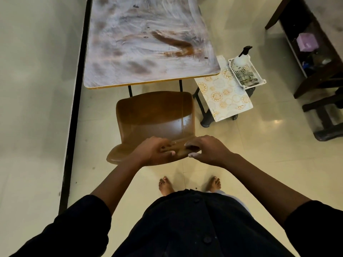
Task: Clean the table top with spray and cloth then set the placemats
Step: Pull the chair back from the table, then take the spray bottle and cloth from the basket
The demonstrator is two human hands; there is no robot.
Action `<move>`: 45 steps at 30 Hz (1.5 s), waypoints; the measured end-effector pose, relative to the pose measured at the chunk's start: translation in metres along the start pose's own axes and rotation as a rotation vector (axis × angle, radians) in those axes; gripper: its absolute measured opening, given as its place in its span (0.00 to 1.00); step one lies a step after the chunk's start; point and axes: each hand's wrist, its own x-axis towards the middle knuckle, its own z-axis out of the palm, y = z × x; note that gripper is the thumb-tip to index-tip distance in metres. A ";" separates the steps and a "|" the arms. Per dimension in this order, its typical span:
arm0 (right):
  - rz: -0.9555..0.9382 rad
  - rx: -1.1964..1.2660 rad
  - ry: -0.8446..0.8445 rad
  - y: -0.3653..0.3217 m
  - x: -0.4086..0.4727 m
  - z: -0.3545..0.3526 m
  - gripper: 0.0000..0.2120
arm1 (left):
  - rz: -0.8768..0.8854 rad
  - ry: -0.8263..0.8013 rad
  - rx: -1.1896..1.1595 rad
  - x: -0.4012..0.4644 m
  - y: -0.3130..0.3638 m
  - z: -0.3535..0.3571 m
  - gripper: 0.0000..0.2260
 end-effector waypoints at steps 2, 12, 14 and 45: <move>0.037 0.053 0.061 0.014 -0.008 -0.011 0.14 | 0.004 0.061 -0.066 0.006 0.018 0.000 0.21; 0.235 0.271 0.343 0.120 -0.076 -0.086 0.07 | 0.001 0.206 -0.296 0.074 0.144 0.033 0.13; 0.265 0.287 0.363 0.139 -0.088 -0.093 0.07 | -0.004 0.222 -0.301 0.089 0.162 0.040 0.12; 0.495 0.434 0.448 0.500 -0.095 -0.314 0.09 | 0.044 0.134 -0.460 0.518 0.400 0.030 0.09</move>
